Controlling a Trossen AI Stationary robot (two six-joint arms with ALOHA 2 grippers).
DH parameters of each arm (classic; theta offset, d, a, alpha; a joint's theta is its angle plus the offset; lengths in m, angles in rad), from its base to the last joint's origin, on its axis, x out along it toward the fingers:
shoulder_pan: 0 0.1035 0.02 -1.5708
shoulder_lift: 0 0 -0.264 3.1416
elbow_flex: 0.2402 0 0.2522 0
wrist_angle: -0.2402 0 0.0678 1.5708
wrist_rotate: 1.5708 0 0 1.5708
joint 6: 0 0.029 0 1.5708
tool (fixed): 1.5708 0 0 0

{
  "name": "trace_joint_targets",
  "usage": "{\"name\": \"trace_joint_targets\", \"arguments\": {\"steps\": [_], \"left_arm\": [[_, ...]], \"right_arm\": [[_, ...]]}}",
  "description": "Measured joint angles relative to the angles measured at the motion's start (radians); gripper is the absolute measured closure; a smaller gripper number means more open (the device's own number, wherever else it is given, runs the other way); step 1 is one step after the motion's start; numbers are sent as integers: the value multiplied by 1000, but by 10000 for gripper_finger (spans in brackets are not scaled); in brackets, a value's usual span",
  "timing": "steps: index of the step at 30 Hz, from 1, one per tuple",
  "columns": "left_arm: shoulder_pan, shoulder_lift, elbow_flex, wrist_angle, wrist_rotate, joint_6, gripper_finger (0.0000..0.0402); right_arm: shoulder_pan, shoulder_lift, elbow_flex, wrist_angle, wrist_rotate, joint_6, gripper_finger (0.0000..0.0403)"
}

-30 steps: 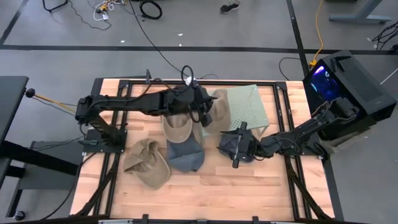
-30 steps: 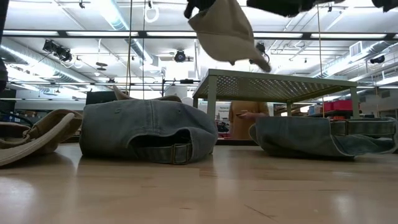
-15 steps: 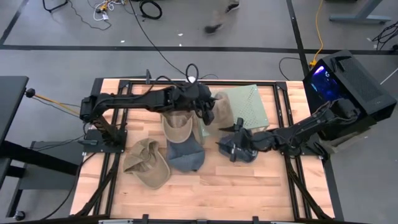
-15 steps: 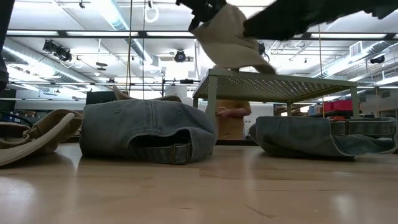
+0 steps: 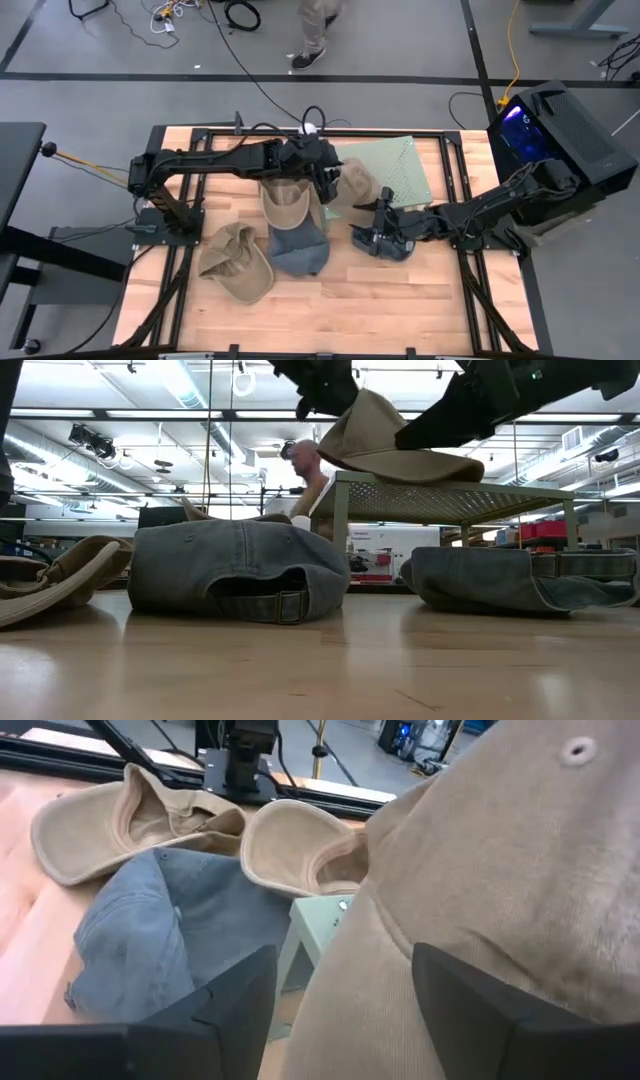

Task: Stack caps on shelf
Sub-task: Put the bottom right brown cap on the shelf

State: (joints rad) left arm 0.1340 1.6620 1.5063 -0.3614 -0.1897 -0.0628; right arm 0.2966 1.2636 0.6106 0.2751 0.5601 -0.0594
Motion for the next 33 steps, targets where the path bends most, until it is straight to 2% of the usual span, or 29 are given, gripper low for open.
{"name": "trace_joint_targets", "arguments": {"steps": [3, 8, 14, 18, 21, 27, 33], "left_arm": [[13, -11, -1, -37, 10, -9, 239], [23, -43, -1, -99, 100, 1, 162], [27, -116, -1, -136, 257, 103, 119], [27, -169, -1, -186, 265, 158, 117], [27, -194, 0, -242, 216, 161, 125], [30, -181, 1, -359, 198, 160, 156], [19, -133, -1, -476, 249, 196, 200]], "right_arm": [[0, -3, 0, -10, 10, 0, 179], [0, -16, -1, -17, 77, -7, 191], [12, -74, -2, -1, 120, -29, 208], [37, -108, -2, 5, 98, -27, 219], [59, -121, -2, -2, 45, -9, 230], [87, -130, -2, -66, -230, 114, 256], [115, -124, -1, -183, -355, 219, 293]]}}
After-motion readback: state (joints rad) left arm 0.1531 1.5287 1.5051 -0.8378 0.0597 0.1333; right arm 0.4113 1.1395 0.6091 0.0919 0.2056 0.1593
